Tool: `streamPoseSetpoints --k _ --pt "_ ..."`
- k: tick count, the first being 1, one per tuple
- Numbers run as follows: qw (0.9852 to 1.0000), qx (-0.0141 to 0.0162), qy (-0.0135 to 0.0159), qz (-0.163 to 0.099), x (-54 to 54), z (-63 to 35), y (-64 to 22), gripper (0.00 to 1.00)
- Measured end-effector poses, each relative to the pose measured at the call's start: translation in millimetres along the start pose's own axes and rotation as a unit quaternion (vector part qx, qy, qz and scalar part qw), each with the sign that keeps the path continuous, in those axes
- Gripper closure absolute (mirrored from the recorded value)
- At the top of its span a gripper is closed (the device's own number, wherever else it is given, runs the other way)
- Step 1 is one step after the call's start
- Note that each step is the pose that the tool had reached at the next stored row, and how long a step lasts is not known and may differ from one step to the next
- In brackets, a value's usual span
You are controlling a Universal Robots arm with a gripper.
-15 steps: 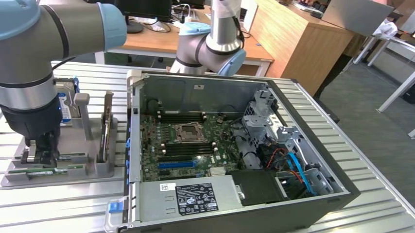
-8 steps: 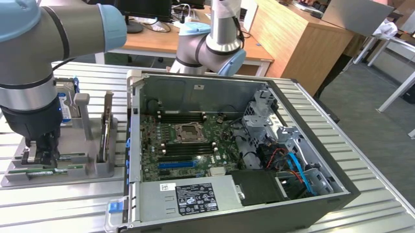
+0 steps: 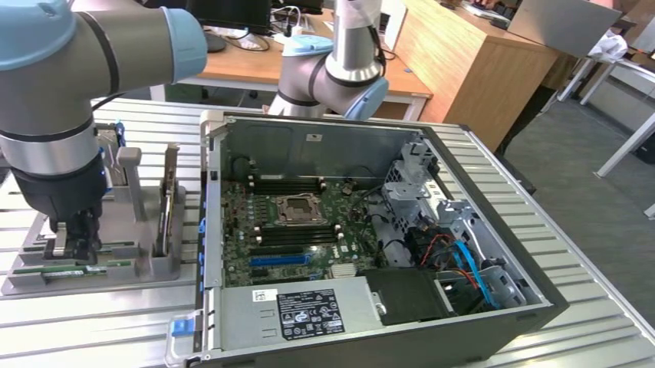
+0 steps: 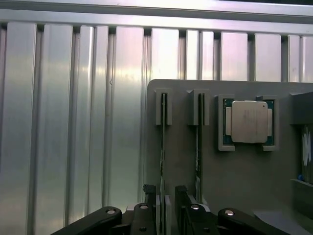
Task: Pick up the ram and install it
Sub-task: 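Pick up the ram and move it above insertion slot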
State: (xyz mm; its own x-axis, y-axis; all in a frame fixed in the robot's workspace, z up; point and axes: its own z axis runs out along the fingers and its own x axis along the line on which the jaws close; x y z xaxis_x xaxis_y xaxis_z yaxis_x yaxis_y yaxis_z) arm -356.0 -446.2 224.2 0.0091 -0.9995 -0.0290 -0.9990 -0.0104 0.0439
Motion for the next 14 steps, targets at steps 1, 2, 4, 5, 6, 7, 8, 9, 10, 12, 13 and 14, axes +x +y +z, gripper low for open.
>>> streamPoseSetpoints --k 1,2,4,5,6,7,8,9,10,12,13,14 --pt "1.0000 0.0000 -0.0004 0.000 0.0 0.0 -1.2 0.70" --pt "1.0000 0.0000 -0.0007 0.000 0.0 0.0 -2.1 0.70" --pt "1.0000 0.0000 -0.0010 0.000 0.1 0.0 -2.4 0.70" --pt "1.0000 0.0000 -0.0010 0.000 0.1 0.0 -2.4 0.70" --pt "1.0000 0.0000 -0.0010 0.000 0.0 0.0 -2.4 0.70" --pt "1.0000 0.0000 -0.0010 0.000 0.0 0.4 -2.4 0.70" --pt "1.0000 0.0000 -0.0010 0.000 0.0 1.2 -2.5 0.70" --pt "1.0000 0.0000 -0.0010 0.000 0.1 2.0 -2.5 0.70" --pt "1.0000 0.0000 -0.0010 0.000 0.1 3.0 -2.5 0.70" --pt "1.0000 0.0000 -0.0010 0.000 0.2 5.2 -2.6 0.70" --pt "1.0000 -0.0001 -0.0009 0.000 0.3 6.4 -2.6 0.70" --pt "1.0000 0.0000 -0.0009 0.000 0.3 7.7 -2.7 0.70"
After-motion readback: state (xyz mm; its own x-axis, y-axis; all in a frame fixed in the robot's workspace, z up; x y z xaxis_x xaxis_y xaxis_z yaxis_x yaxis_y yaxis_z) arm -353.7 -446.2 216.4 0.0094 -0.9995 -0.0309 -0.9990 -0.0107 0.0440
